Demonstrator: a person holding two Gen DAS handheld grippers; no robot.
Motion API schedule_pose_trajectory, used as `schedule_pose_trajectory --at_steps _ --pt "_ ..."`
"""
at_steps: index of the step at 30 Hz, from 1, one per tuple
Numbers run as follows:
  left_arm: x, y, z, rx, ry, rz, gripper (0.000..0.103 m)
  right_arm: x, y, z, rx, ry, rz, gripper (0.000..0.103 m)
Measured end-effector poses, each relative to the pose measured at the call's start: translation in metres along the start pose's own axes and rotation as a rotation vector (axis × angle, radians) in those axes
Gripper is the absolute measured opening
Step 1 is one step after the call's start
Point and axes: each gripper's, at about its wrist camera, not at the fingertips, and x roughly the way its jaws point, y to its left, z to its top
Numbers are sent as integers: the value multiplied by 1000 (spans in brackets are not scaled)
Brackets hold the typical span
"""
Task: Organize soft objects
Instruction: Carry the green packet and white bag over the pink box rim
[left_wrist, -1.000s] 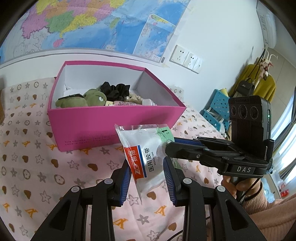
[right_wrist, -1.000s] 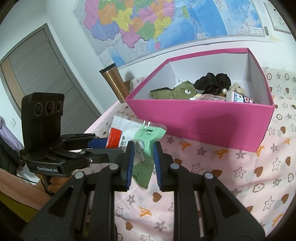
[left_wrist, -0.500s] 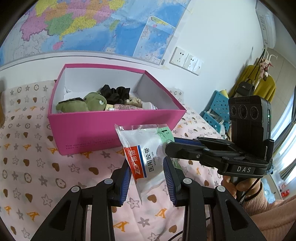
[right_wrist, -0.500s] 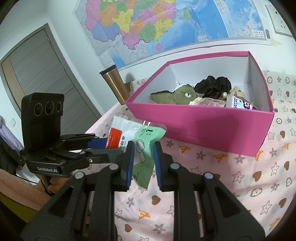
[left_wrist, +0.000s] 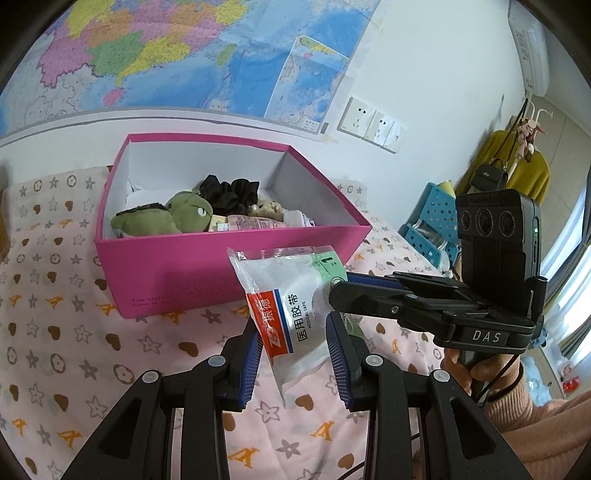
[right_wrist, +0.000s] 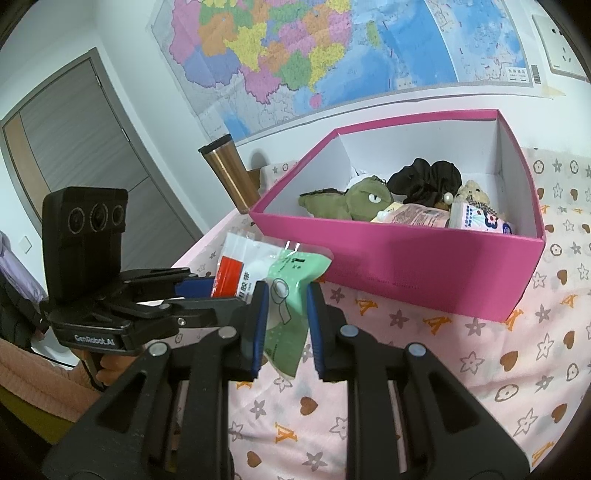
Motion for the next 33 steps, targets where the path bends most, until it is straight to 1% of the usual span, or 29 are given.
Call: schedule_pose_trajectory --at_steps 33 --pt "4 -1 8 26 -14 8 33 -3 -1 8 -26 -18 -5 23"
